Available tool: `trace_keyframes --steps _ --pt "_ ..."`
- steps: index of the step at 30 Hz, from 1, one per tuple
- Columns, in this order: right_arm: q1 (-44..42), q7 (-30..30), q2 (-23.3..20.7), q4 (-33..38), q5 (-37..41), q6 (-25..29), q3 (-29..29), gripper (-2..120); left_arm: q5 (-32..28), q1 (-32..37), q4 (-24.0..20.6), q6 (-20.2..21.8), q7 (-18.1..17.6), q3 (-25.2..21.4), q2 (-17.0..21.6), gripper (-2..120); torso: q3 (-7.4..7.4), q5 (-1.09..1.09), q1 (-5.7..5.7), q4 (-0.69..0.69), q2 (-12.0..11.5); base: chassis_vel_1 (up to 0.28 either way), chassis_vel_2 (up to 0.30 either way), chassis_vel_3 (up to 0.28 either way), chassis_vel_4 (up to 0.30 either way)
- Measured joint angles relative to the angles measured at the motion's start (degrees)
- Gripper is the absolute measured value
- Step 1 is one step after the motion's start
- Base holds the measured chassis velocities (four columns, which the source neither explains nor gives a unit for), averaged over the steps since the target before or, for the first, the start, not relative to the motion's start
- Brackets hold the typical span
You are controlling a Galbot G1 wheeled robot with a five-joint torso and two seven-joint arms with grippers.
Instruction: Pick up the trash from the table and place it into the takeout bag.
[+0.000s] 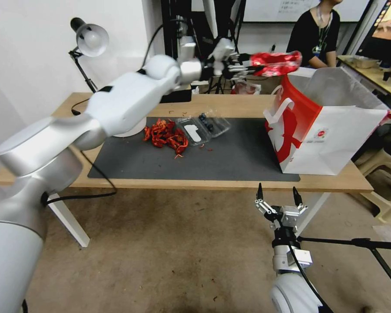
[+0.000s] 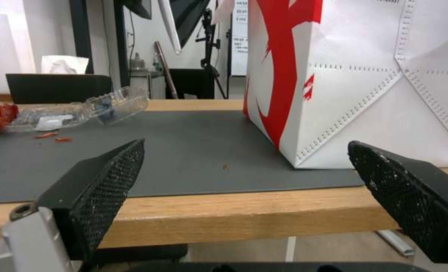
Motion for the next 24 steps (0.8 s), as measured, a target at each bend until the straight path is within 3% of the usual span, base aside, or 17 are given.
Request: trace_keyframes --steps 2,10,16,24 --pt "0.03 0.00 0.25 -0.05 0.00 0.07 -0.02 100 0.68 -0.94 3.04 -0.21 0.40 0.14 -4.64 45 0.00 0.00 0.00 -0.03 0.01 0.000 0.000 0.000 0.000" --pt "0.31 0.00 0.60 0.16 0.19 -0.02 0.08 100 3.68 -1.33 9.99 -1.33 1.68 -0.02 -12.15 45 0.00 0.00 0.00 -0.05 0.01 0.000 0.000 0.000 0.000" --pt "0.25 0.00 0.53 0.14 0.21 -0.04 0.15 100 5.56 -0.70 12.44 -1.92 1.99 -0.67 -12.36 45 0.00 -0.03 0.01 0.02 0.01 0.000 0.000 0.000 0.000" --pt "0.13 0.02 0.51 -0.09 0.23 0.03 0.34 100 6.05 0.35 12.39 -2.48 1.81 -0.50 -12.18 45 0.00 -0.02 0.00 -0.02 0.01 0.000 0.000 0.000 0.000"
